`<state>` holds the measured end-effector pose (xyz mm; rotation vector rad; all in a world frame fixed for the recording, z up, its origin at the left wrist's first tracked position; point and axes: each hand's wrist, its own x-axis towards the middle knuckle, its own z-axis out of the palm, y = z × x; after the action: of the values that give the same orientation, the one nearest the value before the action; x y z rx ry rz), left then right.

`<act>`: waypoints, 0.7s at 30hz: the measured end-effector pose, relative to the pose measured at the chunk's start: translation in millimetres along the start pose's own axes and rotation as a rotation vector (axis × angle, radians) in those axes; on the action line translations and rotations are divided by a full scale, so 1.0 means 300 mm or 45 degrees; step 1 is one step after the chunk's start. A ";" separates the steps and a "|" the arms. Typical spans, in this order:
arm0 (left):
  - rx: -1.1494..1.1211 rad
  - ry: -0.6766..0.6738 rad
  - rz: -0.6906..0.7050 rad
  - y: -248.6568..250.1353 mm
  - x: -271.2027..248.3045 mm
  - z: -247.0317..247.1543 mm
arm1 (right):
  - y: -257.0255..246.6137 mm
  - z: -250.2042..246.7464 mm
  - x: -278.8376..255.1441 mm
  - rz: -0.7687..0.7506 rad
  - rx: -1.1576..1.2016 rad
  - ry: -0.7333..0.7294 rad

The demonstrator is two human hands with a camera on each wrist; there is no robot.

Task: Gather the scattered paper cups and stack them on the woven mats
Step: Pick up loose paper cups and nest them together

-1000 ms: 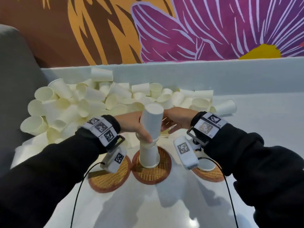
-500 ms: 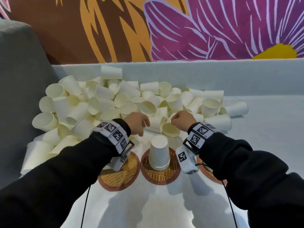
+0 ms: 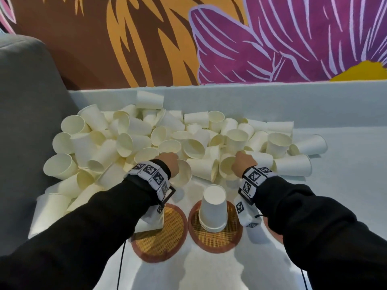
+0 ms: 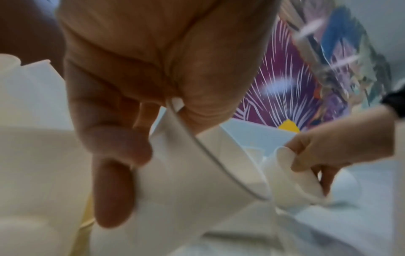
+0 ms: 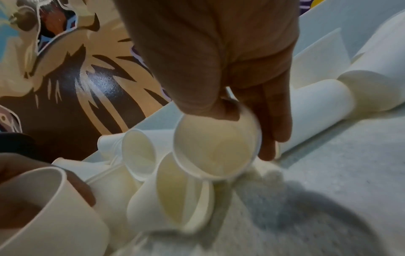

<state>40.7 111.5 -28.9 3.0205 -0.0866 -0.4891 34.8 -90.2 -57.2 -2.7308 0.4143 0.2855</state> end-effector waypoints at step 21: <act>-0.978 -0.192 0.170 -0.148 -0.111 -0.200 | -0.297 -0.234 -0.318 -0.404 0.509 0.075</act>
<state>29.9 162.2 34.3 2.2134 -0.0845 -0.5723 -16.1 -14.0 59.4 -2.3655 0.0393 0.0313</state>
